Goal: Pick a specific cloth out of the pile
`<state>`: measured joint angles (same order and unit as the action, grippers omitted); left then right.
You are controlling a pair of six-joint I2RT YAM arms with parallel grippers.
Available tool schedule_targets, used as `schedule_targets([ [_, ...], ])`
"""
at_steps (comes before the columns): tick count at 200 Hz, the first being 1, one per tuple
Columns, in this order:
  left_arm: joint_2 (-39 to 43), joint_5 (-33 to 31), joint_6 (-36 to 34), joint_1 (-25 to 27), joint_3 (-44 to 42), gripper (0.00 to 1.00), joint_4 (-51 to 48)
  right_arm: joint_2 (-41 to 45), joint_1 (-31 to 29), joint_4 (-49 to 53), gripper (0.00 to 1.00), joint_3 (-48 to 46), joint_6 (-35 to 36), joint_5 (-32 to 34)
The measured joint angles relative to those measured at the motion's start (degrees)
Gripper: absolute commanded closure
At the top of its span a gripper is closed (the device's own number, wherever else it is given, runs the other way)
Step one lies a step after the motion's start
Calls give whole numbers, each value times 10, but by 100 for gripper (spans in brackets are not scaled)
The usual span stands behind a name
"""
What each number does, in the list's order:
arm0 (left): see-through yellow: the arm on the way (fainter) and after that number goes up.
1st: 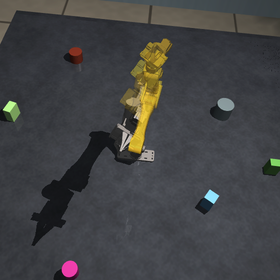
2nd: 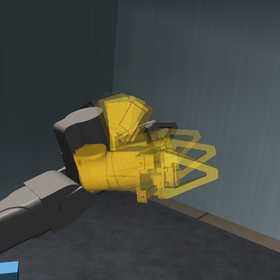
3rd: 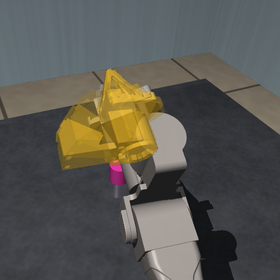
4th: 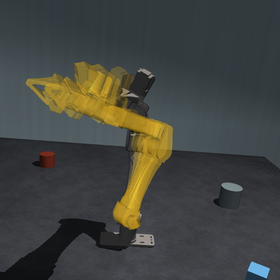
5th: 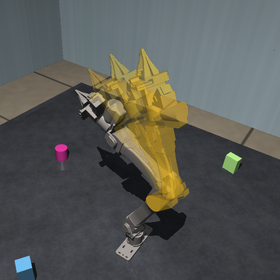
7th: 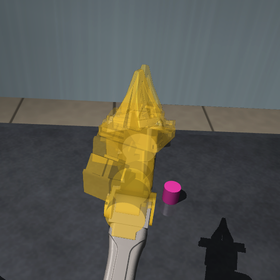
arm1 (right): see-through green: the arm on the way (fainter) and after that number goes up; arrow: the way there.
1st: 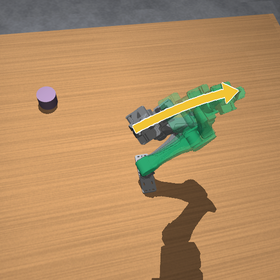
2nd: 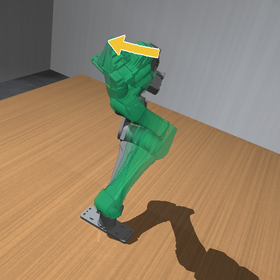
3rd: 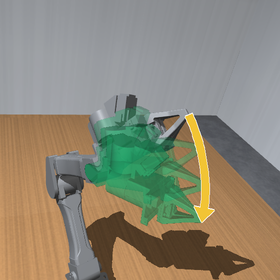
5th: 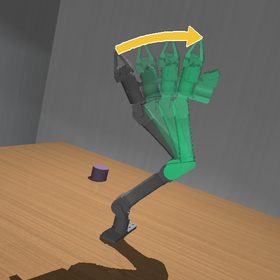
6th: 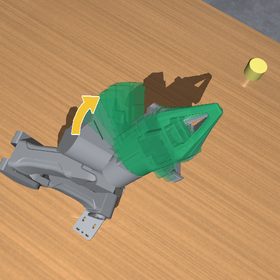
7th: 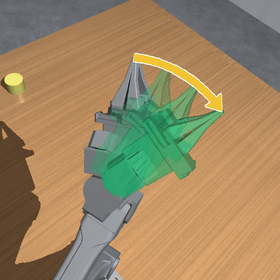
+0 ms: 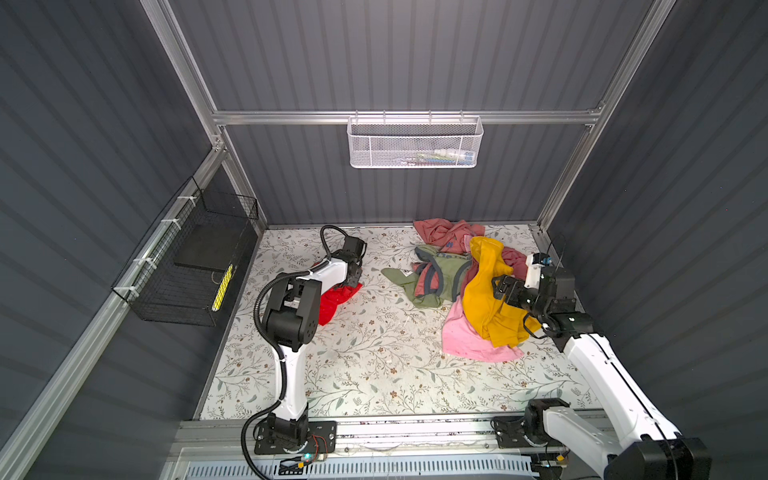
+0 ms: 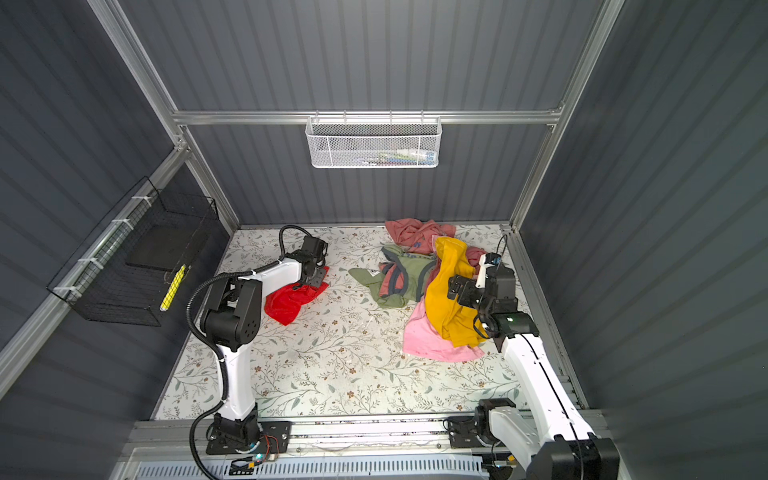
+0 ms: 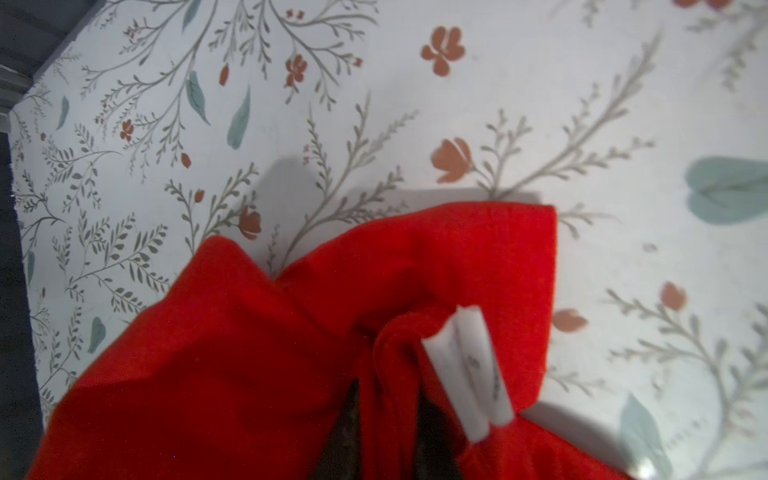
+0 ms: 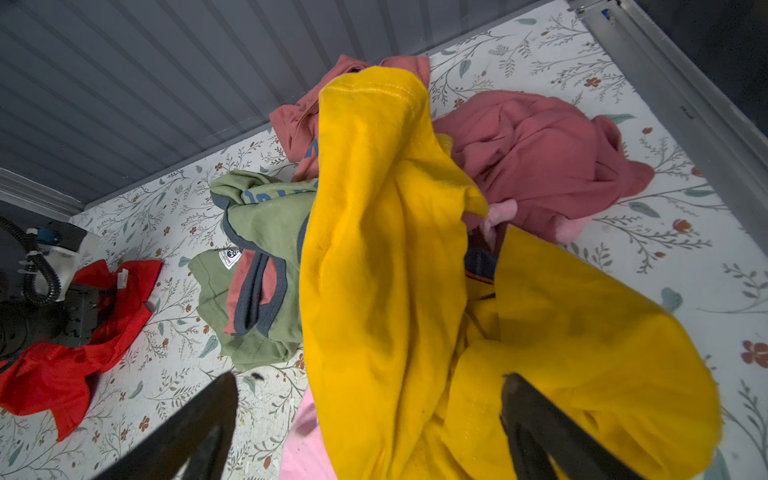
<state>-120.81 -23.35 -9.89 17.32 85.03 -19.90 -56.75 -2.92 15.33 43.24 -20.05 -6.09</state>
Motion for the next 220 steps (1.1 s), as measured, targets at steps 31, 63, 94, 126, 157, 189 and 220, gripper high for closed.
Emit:
schedule_targets([
  [31, -19, 20, -52, -27, 25, 77, 22, 0, -2, 7, 1, 4, 5, 7],
  [63, -35, 50, -92, -42, 50, 72, 32, 1, -2, 13, 1, 6, 7, 14],
  [94, -36, 68, -106, -44, 52, 46, 35, 4, -2, 18, 1, 6, 7, 16],
  [126, -31, 78, -96, -43, 52, 27, 33, 5, -2, 21, 1, 6, 10, 16],
  [157, 7, 88, -77, -43, 37, 14, 32, 5, -2, 21, 1, 6, 15, 16],
  [189, 86, 96, -51, -43, 24, 0, 33, 8, -2, 21, 1, 6, 30, 18],
  [220, 180, 103, -26, -43, -5, 0, 43, 21, -2, 22, 1, 6, 50, 28],
])
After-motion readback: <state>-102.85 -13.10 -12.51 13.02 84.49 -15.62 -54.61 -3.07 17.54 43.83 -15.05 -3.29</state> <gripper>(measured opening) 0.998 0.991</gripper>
